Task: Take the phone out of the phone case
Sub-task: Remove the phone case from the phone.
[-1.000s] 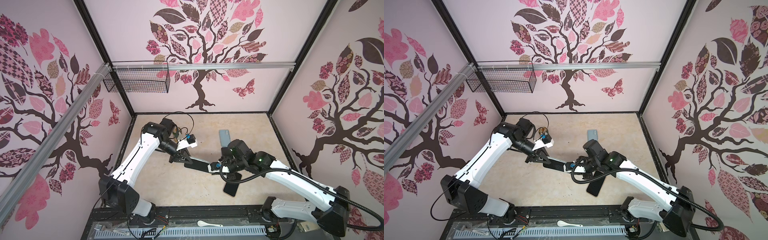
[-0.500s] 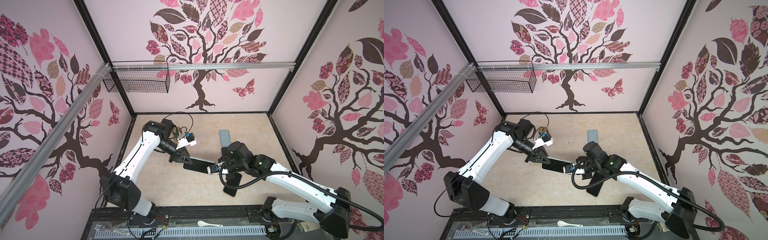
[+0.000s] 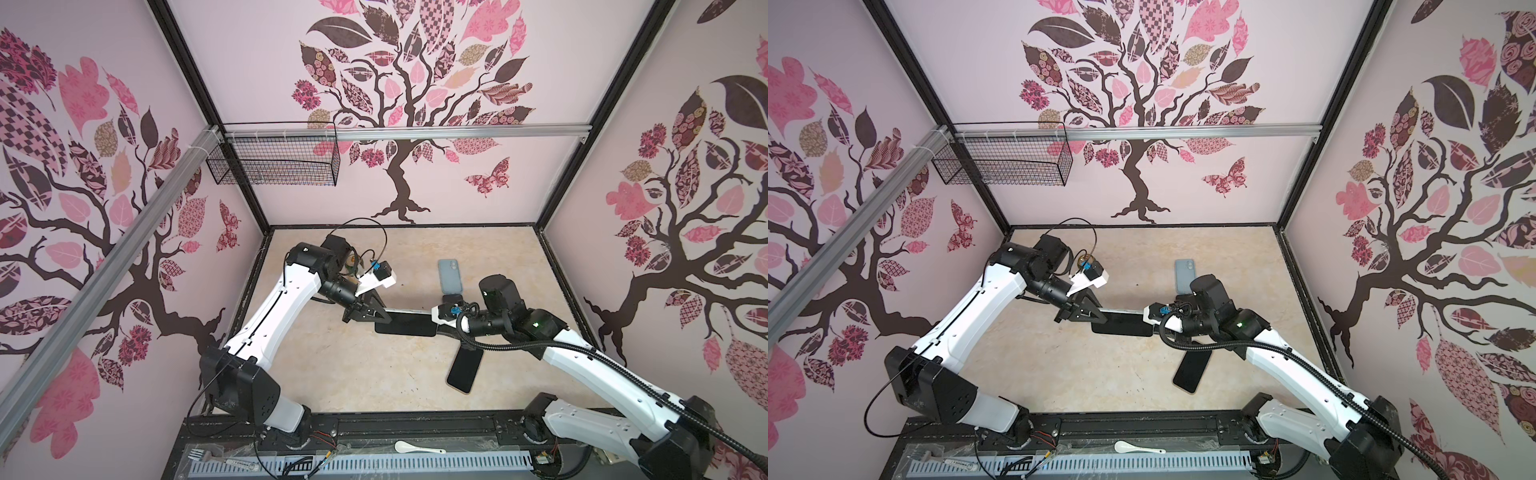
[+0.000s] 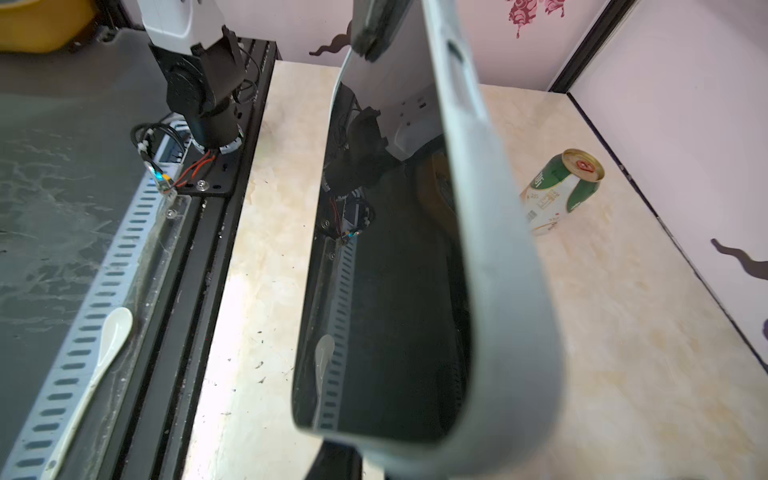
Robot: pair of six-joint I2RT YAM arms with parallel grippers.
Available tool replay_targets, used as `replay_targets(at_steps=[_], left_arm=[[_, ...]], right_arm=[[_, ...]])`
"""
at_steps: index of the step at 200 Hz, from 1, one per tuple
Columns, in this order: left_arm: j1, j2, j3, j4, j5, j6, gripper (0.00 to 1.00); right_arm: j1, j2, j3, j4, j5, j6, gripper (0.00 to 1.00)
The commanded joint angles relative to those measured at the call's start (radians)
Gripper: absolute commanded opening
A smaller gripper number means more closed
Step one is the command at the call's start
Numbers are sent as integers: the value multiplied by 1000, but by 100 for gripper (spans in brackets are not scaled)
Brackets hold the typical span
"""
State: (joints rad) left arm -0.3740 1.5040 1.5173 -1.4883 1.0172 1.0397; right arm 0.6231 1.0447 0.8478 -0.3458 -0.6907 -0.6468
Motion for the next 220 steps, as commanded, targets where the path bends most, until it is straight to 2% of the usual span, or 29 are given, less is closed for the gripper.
replay_targets(at_steps=[1, 32, 48, 57, 91, 125, 155, 197, 220], left_arm=[[-46, -8, -25, -30, 14, -4, 0], [11, -55, -40, 18, 37, -23, 0], [55, -115, -70, 92, 66, -69, 0], [68, -161, -100, 165, 67, -125, 0], [102, -352, -268, 515, 43, -385, 0], [116, -477, -374, 734, -6, -566, 0], [116, -552, -461, 931, 8, -738, 0], [115, -625, -629, 1391, 110, -1070, 0], [89, -629, -662, 1477, 146, -1122, 0]], right_arm=[[-22, -40, 42, 339, -161, 147, 0], [-22, -65, 45, 271, -95, 102, 0], [-22, -88, 27, 247, -37, 97, 16], [-23, -107, 5, 264, -3, 120, 22], [-30, -163, -77, 408, 119, 270, 31], [-38, -199, -145, 543, 118, 401, 47], [-37, -240, -237, 796, 83, 537, 51], [-37, -243, -274, 974, 54, 598, 57], [-37, -235, -284, 1052, 28, 647, 58]])
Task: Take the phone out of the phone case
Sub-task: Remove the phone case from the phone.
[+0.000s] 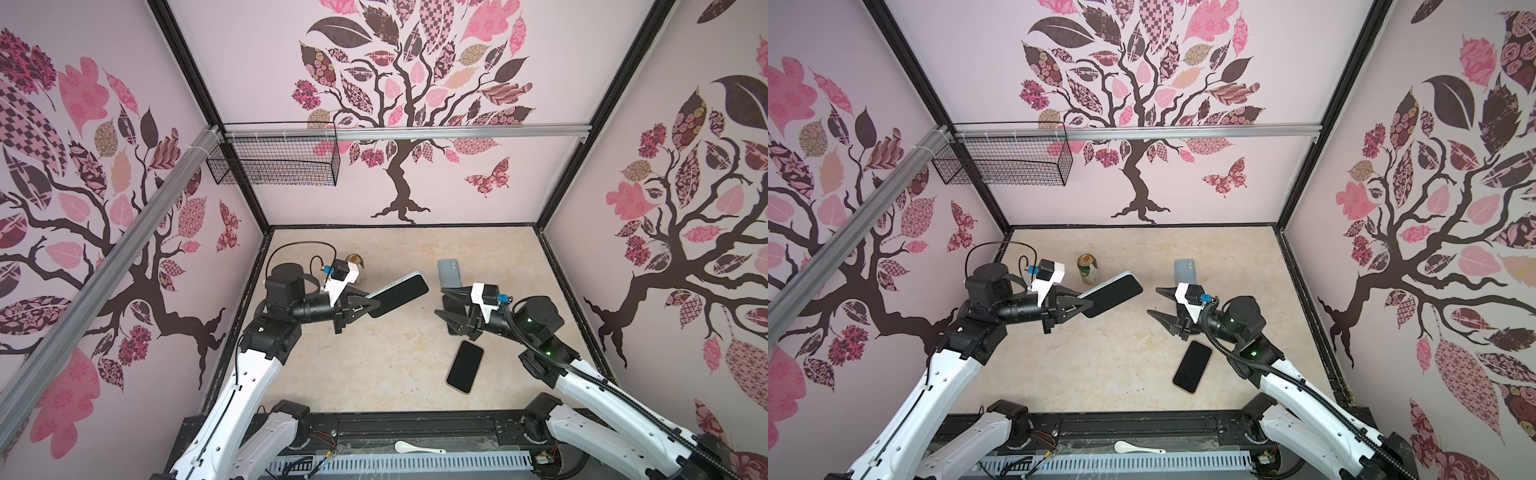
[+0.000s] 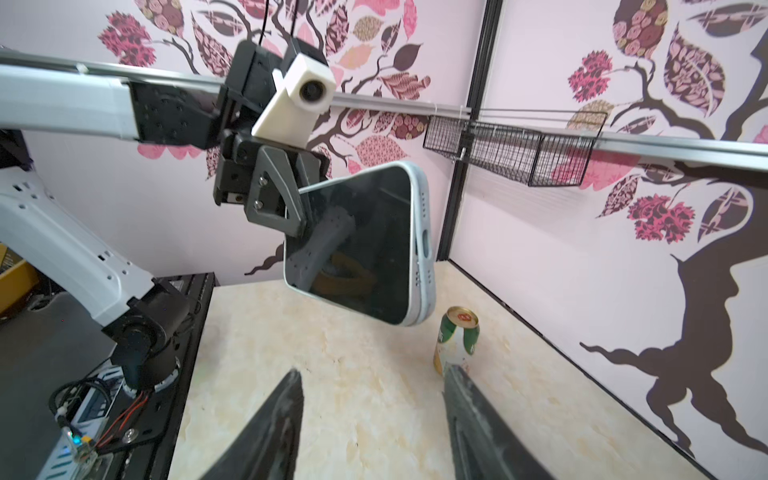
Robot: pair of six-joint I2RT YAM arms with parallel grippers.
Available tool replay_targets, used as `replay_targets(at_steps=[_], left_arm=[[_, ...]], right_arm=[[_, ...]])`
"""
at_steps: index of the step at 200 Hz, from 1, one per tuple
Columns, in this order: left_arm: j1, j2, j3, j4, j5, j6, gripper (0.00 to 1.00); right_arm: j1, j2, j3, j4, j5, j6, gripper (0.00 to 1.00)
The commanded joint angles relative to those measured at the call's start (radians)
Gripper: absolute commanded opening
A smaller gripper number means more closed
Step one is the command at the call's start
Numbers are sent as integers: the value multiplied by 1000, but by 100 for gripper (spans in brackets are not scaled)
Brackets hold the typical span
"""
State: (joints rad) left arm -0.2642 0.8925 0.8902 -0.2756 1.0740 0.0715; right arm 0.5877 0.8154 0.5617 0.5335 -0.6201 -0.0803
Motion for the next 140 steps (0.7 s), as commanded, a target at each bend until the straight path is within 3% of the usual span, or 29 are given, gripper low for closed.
replay_targets(at_steps=[1, 39, 100, 140], left_arm=[[-22, -17, -35, 265, 90, -153, 0], [-70, -6, -28, 264, 90, -141, 0], [-77, -21, -33, 256, 43, -128, 0], [-81, -11, -28, 258, 49, -128, 0]], right_arm=[[-1, -6, 2, 176, -43, 82, 58], [-2, 8, -5, 221, -105, 110, 58], [-2, -42, -25, 166, -71, 76, 57], [-2, -40, -15, 155, -118, 80, 57]])
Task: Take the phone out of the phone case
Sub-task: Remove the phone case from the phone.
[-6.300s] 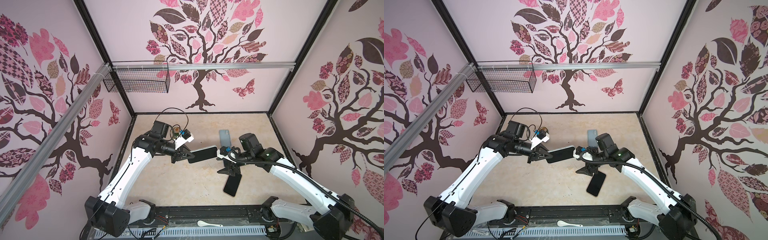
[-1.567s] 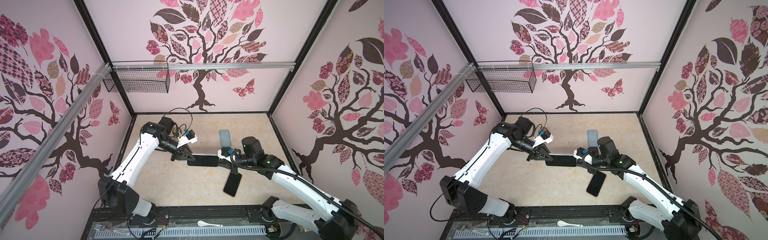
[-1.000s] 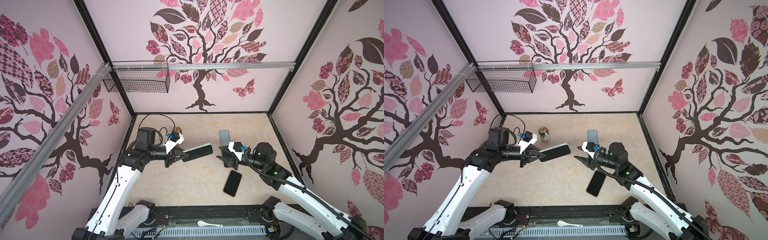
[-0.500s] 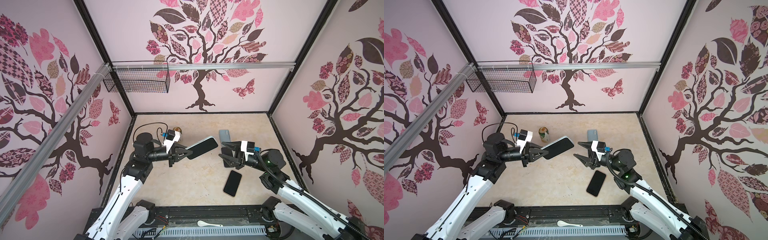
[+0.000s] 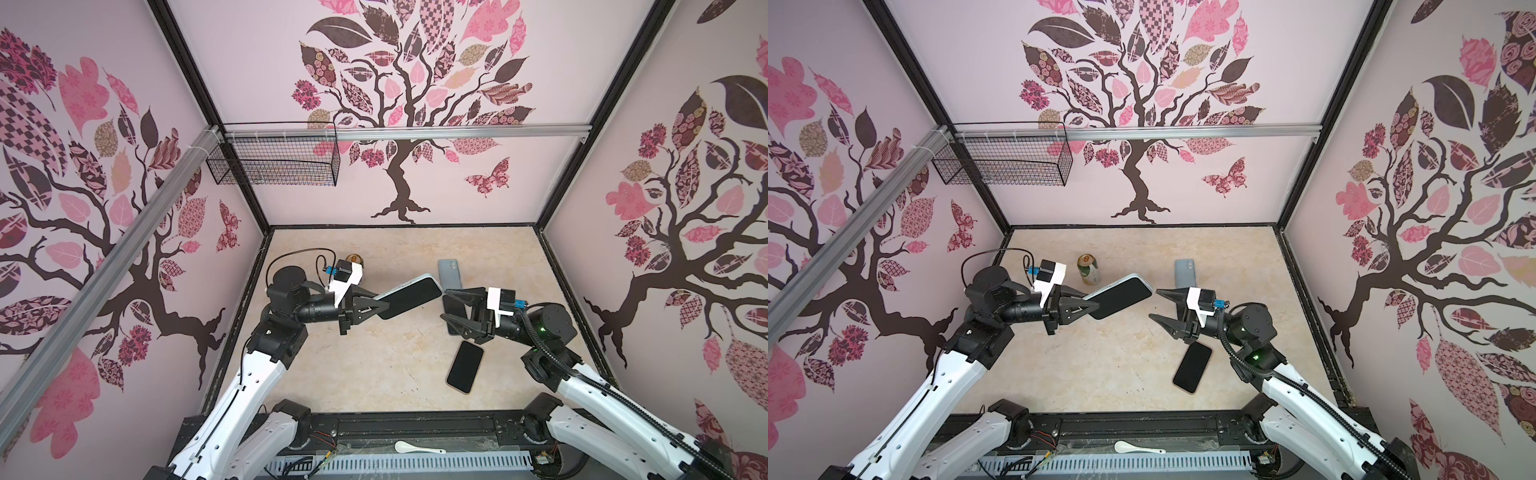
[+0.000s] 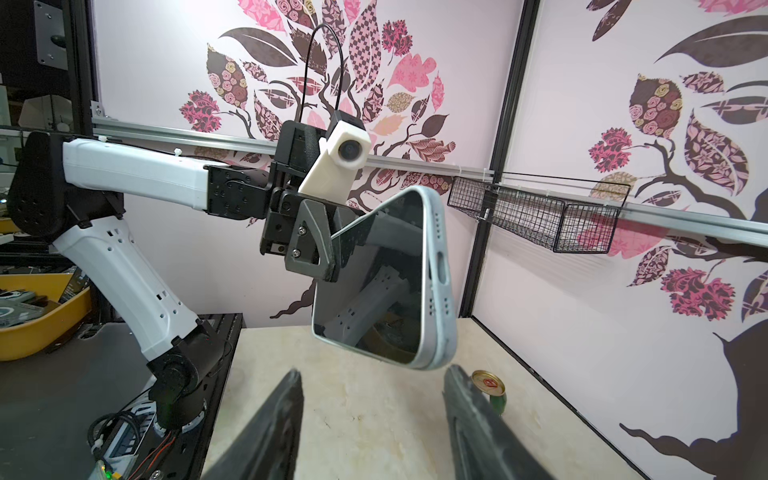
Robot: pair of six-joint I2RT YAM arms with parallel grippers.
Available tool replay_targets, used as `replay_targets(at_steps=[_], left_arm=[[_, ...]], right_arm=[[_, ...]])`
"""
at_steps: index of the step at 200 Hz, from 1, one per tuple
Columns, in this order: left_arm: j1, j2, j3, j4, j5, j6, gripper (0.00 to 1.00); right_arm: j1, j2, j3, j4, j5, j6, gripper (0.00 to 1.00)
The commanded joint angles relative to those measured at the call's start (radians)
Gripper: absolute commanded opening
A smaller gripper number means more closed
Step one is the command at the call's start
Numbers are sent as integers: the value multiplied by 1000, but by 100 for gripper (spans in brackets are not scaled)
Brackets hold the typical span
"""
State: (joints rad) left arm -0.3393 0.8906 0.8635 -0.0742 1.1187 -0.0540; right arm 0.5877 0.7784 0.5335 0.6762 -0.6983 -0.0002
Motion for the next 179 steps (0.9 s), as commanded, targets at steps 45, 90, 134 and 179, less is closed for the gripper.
replay_targets(at_steps=[45, 90, 134, 179], left_arm=[[-15, 3, -1, 59, 21, 2, 0], [-25, 22, 6, 39, 38, 18, 0], [-29, 24, 6, 20, 16, 36, 0], [-29, -22, -11, 45, -86, 20, 0]], right_arm=[[-2, 22, 26, 48, -55, 28, 57], [0, 33, 30, 61, -58, 37, 56], [1, 25, 23, 82, -47, 51, 56], [0, -1, 5, 52, -18, 18, 56]])
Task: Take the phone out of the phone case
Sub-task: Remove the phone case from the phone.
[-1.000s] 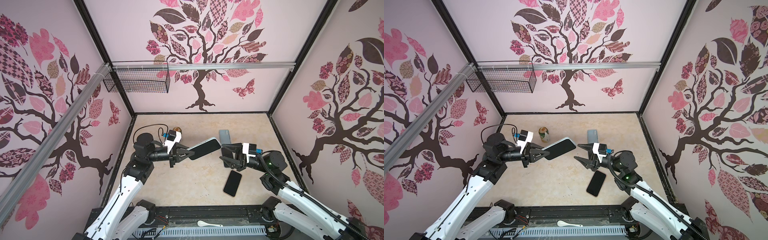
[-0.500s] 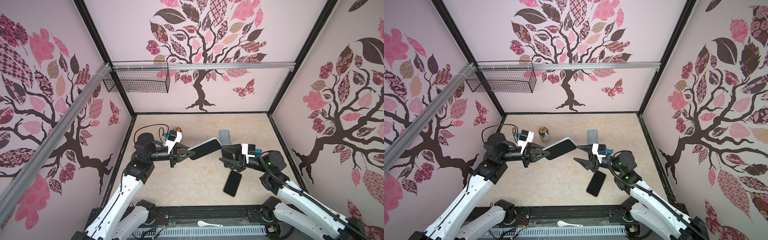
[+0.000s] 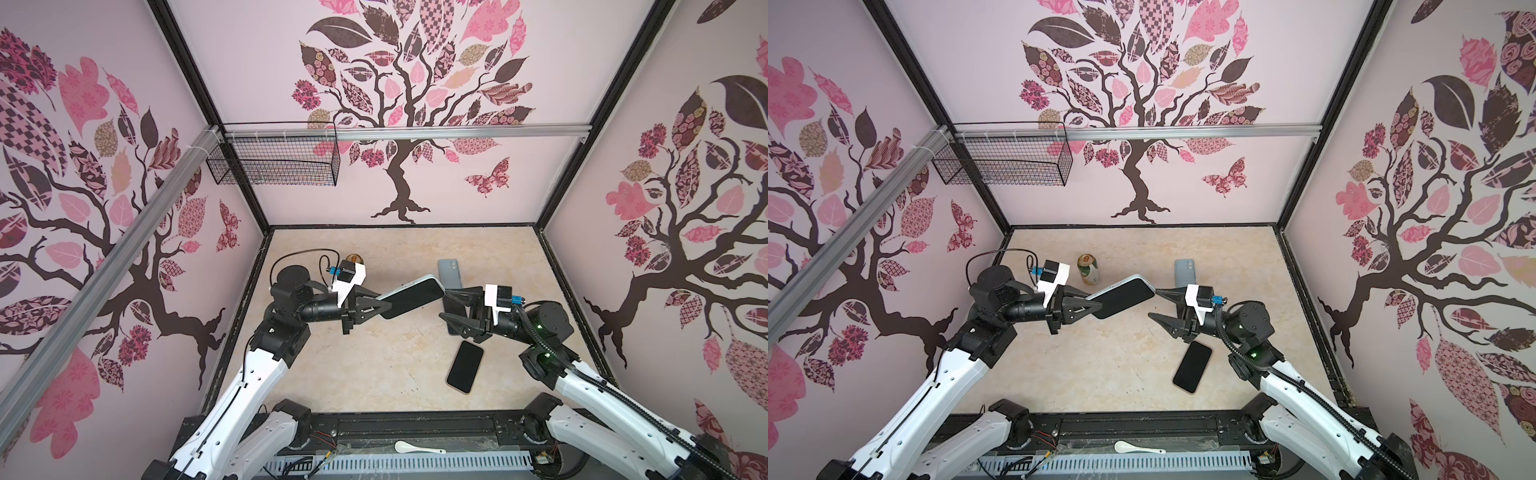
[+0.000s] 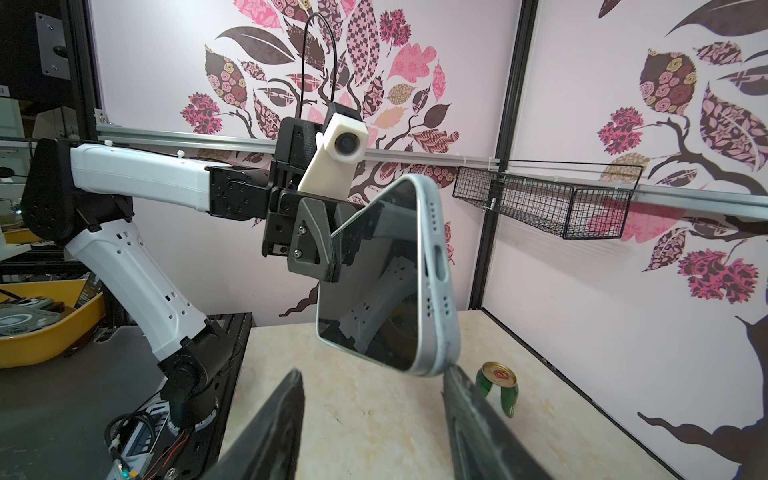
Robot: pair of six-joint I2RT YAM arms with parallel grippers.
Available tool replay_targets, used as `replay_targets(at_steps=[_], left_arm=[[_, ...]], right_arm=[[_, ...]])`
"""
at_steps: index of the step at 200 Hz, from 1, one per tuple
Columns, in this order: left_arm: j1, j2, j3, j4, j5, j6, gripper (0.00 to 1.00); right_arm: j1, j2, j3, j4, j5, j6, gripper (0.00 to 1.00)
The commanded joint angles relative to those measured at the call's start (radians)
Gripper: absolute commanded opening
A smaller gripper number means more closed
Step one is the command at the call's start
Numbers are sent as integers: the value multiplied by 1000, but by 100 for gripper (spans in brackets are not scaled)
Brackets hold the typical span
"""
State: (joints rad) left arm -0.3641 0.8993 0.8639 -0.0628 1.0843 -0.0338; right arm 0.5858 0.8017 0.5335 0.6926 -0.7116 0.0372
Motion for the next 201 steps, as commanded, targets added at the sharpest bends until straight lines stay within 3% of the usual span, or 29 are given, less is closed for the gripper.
replay_targets(at_steps=[1, 201], left_arm=[[-4, -32, -10, 34, -53, 0, 0], [-32, 42, 35, -52, 148, 65, 0]], right_arm=[[3, -25, 6, 35, -5, -20, 56], [14, 22, 31, 23, -30, -9, 56]])
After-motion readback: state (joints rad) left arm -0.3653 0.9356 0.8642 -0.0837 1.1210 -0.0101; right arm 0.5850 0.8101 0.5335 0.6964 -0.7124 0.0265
